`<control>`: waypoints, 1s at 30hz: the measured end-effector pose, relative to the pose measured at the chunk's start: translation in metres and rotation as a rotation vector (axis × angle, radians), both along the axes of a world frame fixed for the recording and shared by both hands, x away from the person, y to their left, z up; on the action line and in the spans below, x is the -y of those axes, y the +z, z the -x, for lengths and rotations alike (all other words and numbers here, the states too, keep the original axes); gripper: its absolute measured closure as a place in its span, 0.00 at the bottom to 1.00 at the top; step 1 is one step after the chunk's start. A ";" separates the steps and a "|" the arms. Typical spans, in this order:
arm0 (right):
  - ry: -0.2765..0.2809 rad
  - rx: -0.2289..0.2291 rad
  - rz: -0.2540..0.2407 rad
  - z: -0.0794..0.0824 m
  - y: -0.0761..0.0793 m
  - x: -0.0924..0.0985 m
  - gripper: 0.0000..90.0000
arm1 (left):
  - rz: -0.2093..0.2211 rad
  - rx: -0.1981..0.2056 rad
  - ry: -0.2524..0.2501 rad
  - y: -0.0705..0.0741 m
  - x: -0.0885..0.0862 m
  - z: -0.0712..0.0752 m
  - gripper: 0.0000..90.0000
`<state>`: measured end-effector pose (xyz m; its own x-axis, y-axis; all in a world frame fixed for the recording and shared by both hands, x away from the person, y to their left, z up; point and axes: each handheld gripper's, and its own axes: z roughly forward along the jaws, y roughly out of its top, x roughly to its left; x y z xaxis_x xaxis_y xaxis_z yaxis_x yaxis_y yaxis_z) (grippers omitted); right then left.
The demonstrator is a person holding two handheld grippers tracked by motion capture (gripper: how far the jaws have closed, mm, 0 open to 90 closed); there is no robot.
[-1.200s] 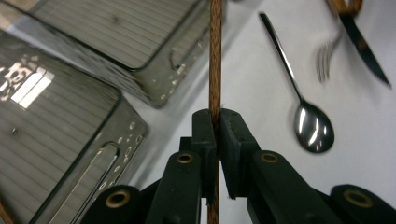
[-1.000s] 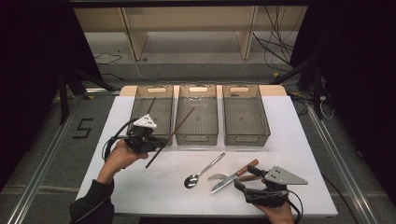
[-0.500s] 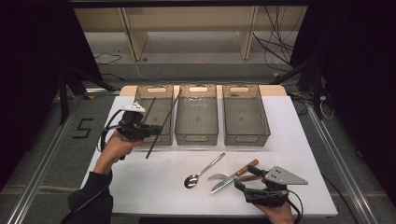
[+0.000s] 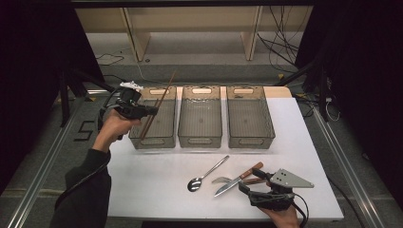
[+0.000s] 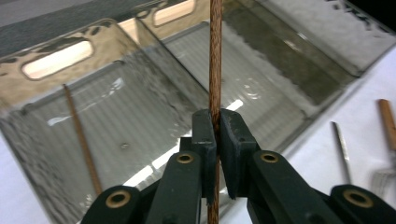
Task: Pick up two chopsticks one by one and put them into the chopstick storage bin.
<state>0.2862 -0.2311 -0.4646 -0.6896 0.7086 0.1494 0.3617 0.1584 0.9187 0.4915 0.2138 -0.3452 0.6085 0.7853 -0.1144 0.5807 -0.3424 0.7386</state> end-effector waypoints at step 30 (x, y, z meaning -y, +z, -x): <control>0.003 0.000 0.000 0.000 0.000 0.000 0.29 | -0.077 0.004 0.174 -0.047 -0.013 -0.038 0.94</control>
